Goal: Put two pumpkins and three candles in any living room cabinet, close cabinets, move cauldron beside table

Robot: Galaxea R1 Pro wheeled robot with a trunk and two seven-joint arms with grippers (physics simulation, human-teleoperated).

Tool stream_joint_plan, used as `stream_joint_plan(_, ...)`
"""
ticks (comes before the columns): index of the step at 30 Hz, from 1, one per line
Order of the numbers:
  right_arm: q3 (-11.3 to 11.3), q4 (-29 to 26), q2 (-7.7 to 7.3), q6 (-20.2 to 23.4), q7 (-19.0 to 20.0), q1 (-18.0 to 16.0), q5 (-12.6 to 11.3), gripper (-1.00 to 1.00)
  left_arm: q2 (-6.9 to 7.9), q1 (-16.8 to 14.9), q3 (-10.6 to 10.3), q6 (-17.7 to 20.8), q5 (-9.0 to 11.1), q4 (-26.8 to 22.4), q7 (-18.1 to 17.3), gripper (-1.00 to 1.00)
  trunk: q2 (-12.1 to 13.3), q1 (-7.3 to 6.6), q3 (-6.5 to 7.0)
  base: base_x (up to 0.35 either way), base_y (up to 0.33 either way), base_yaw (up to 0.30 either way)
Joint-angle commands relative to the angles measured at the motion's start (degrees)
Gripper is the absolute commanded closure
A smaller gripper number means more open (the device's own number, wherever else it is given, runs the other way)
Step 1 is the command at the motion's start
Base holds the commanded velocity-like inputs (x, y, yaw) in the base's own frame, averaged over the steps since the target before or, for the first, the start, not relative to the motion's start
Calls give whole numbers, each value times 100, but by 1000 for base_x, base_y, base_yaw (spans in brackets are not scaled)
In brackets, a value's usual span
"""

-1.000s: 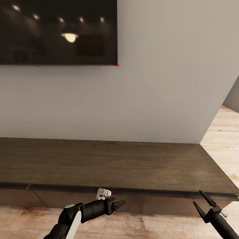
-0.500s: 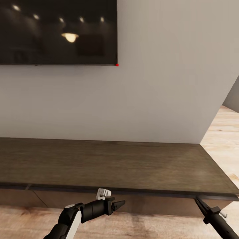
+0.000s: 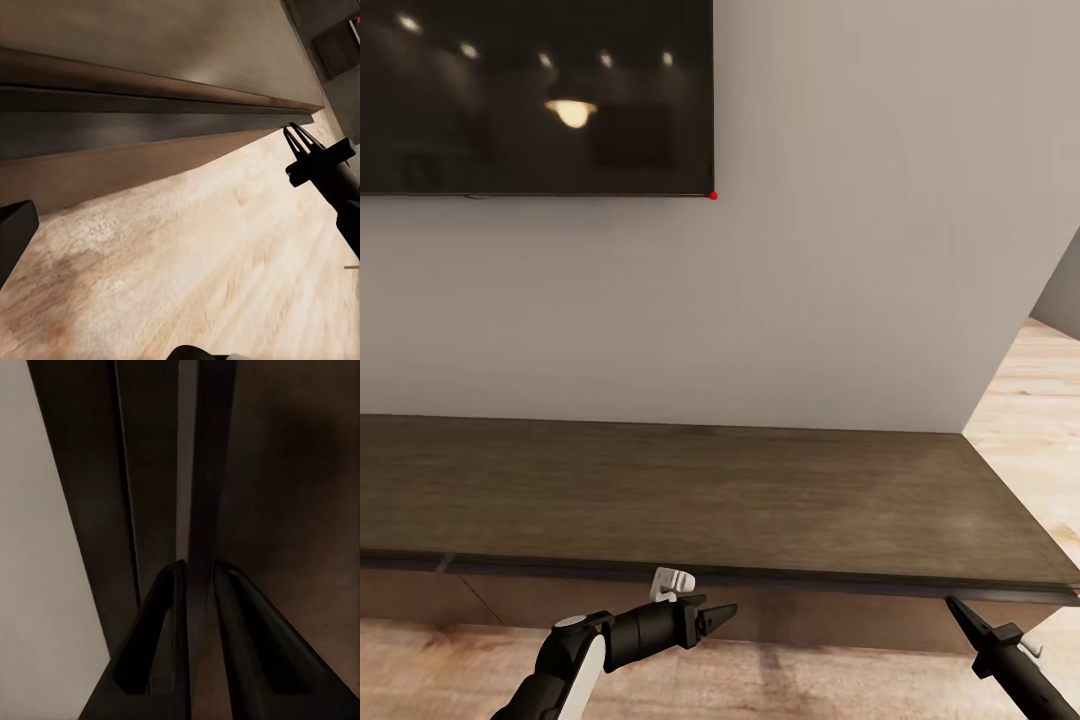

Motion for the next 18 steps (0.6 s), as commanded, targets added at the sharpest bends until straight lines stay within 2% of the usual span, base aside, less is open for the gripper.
stream_joint_plan(1,-18,-4,-1,145,278,-7,-129,100,-1,-2,1,40,33,-1,1,-100,-3,-2,-4,0,0,0)
stream_joint_plan(18,-18,-4,-2,136,285,-8,-129,100,-1,-2,1,23,33,-1,1,-100,-3,-2,-4,-6,0,0)
